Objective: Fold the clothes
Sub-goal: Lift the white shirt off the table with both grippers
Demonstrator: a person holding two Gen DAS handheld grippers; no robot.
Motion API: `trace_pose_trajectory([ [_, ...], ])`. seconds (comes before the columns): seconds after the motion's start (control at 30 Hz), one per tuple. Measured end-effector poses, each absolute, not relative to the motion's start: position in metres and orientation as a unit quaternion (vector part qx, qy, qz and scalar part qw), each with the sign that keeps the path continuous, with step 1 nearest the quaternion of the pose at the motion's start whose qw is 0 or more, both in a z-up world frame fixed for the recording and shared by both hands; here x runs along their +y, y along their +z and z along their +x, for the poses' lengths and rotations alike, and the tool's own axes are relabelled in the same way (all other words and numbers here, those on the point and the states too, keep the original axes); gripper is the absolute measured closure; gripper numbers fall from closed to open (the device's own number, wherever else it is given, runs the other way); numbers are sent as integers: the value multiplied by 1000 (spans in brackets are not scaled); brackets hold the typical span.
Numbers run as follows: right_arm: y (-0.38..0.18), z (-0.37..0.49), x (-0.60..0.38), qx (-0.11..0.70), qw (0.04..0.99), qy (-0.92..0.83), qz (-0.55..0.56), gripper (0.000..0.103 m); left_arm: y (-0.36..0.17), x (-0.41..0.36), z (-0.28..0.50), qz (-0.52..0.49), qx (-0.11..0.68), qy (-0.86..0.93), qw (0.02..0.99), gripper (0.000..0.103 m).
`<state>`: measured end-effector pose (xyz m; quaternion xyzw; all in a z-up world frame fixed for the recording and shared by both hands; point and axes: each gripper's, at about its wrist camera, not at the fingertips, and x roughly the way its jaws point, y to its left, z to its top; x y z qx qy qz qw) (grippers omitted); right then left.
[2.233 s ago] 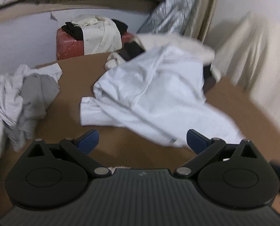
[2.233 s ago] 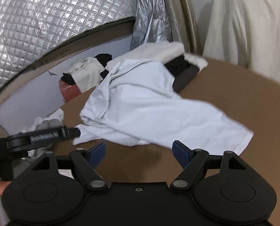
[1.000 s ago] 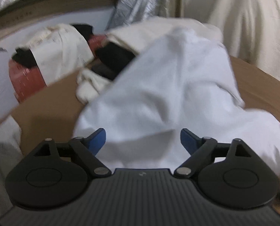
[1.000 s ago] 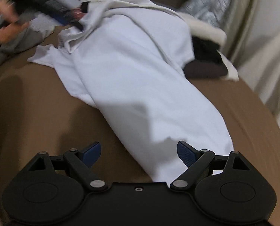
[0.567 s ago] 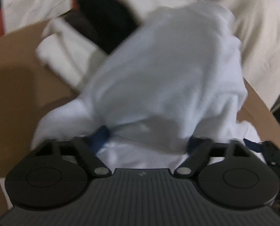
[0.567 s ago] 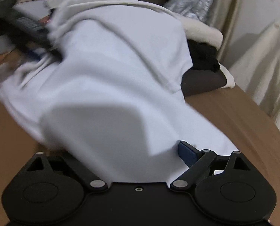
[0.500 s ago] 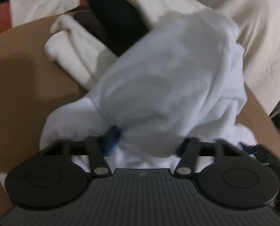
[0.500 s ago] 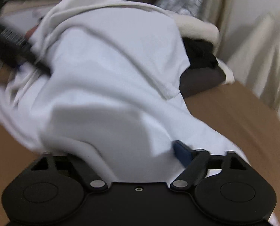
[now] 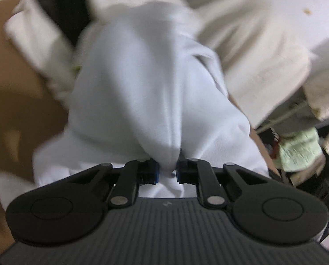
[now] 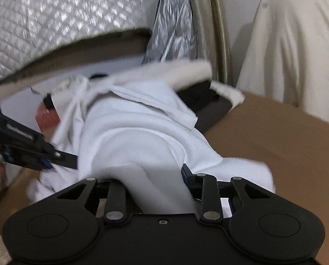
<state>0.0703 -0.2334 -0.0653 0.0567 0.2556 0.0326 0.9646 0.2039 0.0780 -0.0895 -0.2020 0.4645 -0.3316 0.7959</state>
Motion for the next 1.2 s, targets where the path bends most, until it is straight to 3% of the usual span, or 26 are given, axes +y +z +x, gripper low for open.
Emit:
trace_pose_trajectory([
  [0.23, -17, -4, -272, 215, 973, 24, 78, 67, -43, 12, 153, -76, 427, -373, 820, 93],
  [0.43, -2, -35, -287, 217, 972, -82, 31, 67, 4, -22, 113, -1, 334, -394, 857, 95],
  [0.53, 6, -44, -306, 218, 968, -117, 45, 69, 25, -31, 112, -1, 325, -403, 856, 97],
  [0.63, 17, -58, -319, 168, 973, -159, 28, 70, 41, -46, 117, -2, 317, -403, 859, 97],
  [0.87, 87, -61, -374, 96, 970, -218, -46, 72, 115, -82, 117, 13, 184, -370, 911, 97],
  [1.0, 134, -31, -416, 119, 961, -221, -113, 71, 149, -105, 122, 6, 125, -362, 924, 97],
  [1.03, 145, -19, -435, 132, 960, -218, -117, 62, 152, -112, 127, -8, 125, -370, 921, 97],
  [1.07, 154, -4, -456, 152, 956, -223, -117, 36, 149, -117, 136, -31, 137, -378, 915, 97],
  [1.13, 159, 26, -499, 227, 940, -230, -110, 7, 127, -127, 153, -65, 178, -392, 900, 96],
  [1.2, 142, 47, -541, 317, 919, -227, -63, 12, 76, -141, 179, -72, 254, -395, 880, 95],
])
